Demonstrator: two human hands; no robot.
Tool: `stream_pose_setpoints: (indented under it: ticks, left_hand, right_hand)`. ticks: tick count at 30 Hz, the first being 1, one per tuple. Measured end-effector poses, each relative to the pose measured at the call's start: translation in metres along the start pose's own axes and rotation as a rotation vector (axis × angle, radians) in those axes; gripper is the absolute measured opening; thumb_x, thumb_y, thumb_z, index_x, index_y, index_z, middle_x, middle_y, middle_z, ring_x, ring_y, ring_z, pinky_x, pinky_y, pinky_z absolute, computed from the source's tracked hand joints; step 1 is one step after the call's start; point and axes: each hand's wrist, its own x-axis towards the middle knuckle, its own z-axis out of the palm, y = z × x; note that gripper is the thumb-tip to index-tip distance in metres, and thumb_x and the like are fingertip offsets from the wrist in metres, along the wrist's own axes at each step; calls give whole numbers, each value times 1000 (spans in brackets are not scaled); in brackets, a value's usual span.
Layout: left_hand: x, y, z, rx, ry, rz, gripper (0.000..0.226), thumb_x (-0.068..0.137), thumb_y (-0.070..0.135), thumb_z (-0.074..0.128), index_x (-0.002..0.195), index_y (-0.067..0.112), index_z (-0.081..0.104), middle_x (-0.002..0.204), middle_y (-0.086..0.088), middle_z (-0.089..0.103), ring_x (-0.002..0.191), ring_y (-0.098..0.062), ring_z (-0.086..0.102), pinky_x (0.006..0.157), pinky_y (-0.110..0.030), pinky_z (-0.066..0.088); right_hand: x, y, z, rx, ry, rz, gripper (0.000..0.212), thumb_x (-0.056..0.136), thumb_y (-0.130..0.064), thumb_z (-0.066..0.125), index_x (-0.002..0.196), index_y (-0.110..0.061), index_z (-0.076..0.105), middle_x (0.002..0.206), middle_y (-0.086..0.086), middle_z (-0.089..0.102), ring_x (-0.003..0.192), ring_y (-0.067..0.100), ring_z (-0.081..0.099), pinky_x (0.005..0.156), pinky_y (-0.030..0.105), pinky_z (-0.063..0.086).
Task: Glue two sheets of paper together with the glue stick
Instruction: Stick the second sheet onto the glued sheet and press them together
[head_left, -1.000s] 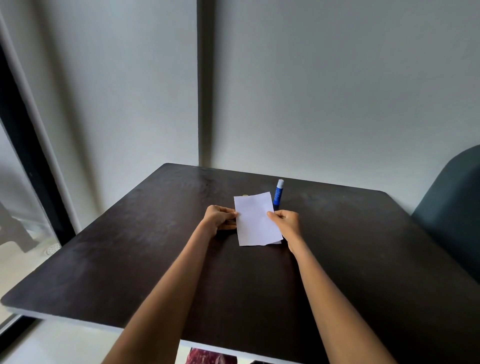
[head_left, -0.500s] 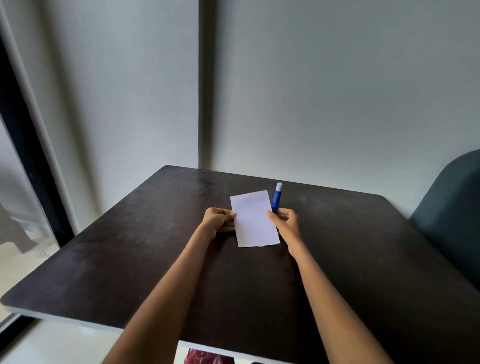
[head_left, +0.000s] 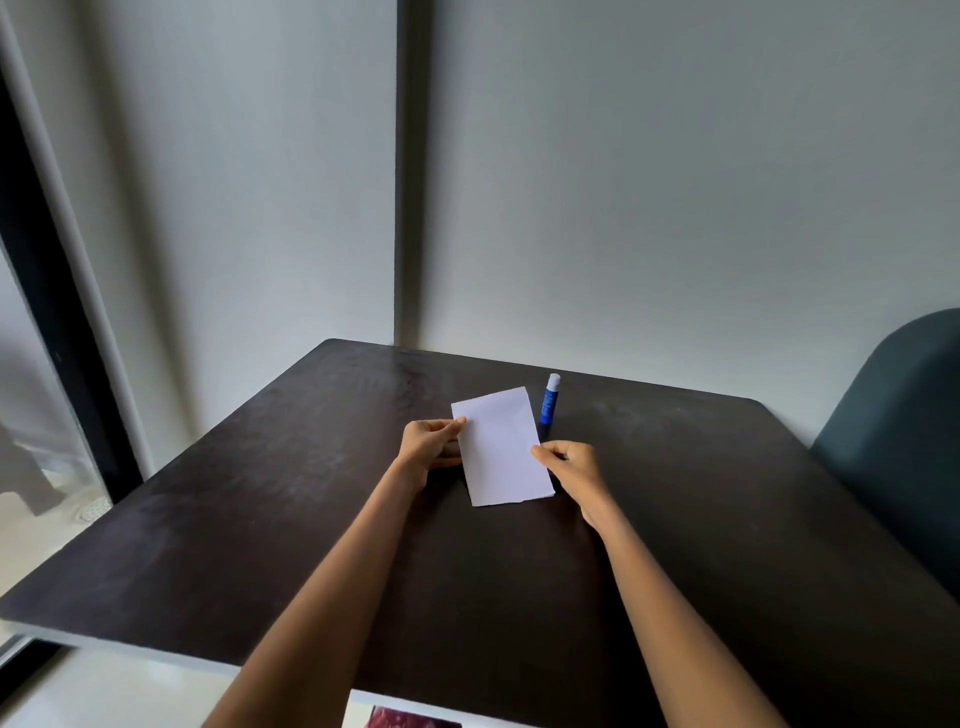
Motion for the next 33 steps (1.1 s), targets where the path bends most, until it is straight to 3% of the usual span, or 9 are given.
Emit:
stream_pose_setpoints:
  ticks: [4, 7, 11, 17, 23, 25, 30, 33]
  left_hand:
    - [8, -9, 6, 55, 136, 24, 12, 84, 15, 70, 79, 5, 67, 87, -14, 68, 63, -21, 64, 61, -33, 57]
    - [11, -13, 8, 116, 99, 29, 15, 82, 17, 72, 86, 2, 70, 86, -14, 69, 66, -22, 65, 63, -33, 57]
    - [11, -15, 7, 167, 42, 34, 19, 83, 17, 71, 90, 0, 71, 85, -14, 68, 66, -20, 64, 62, -32, 57]
    - [9, -14, 6, 173, 6, 24, 15, 85, 16, 69, 88, 1, 69, 87, -15, 66, 70, -23, 63, 62, -31, 56]
    - [5, -8, 7, 96, 66, 75, 11, 86, 20, 69, 84, 9, 71, 76, -6, 66, 60, -16, 62, 49, -24, 55]
    - [5, -10, 8, 100, 110, 88, 11, 85, 20, 69, 80, 11, 71, 78, -6, 68, 61, -17, 63, 53, -27, 55]
    - [7, -18, 11, 205, 156, 122, 7, 80, 23, 73, 75, 18, 73, 80, -4, 71, 63, -16, 63, 67, -37, 60]
    - [6, -21, 12, 281, 150, 179, 9, 78, 30, 74, 69, 29, 72, 80, 4, 73, 73, -16, 67, 69, -35, 59]
  right_hand:
    - [-1, 1, -2, -31, -31, -24, 17, 84, -30, 68, 90, -15, 73, 93, 0, 73, 91, 13, 65, 81, 27, 49]
    - [0, -2, -2, -6, -42, 8, 26, 84, -39, 65, 93, -16, 72, 91, 1, 71, 82, 11, 61, 73, 26, 45]
    - [3, 0, -2, -10, -1, 41, 27, 90, -31, 59, 105, -11, 70, 96, 2, 71, 74, 9, 57, 59, 22, 41]
    - [3, 3, 2, -62, 55, 38, 28, 89, -32, 60, 104, -11, 71, 97, 3, 72, 85, 18, 62, 66, 26, 46]
    - [3, 5, 1, -137, 33, -14, 26, 89, -33, 60, 101, -13, 71, 95, 1, 71, 89, 17, 63, 77, 34, 51]
    - [2, 3, 0, -141, 27, -19, 26, 88, -33, 61, 102, -13, 71, 96, -1, 70, 90, 15, 63, 78, 34, 51]
    - [-1, -11, -1, 61, 8, 20, 33, 86, -41, 61, 106, -16, 67, 83, -7, 62, 74, 6, 56, 59, 20, 46]
    - [8, -28, 0, 84, 49, -45, 33, 88, -27, 64, 117, -11, 62, 97, 0, 61, 89, 13, 58, 76, 26, 48]
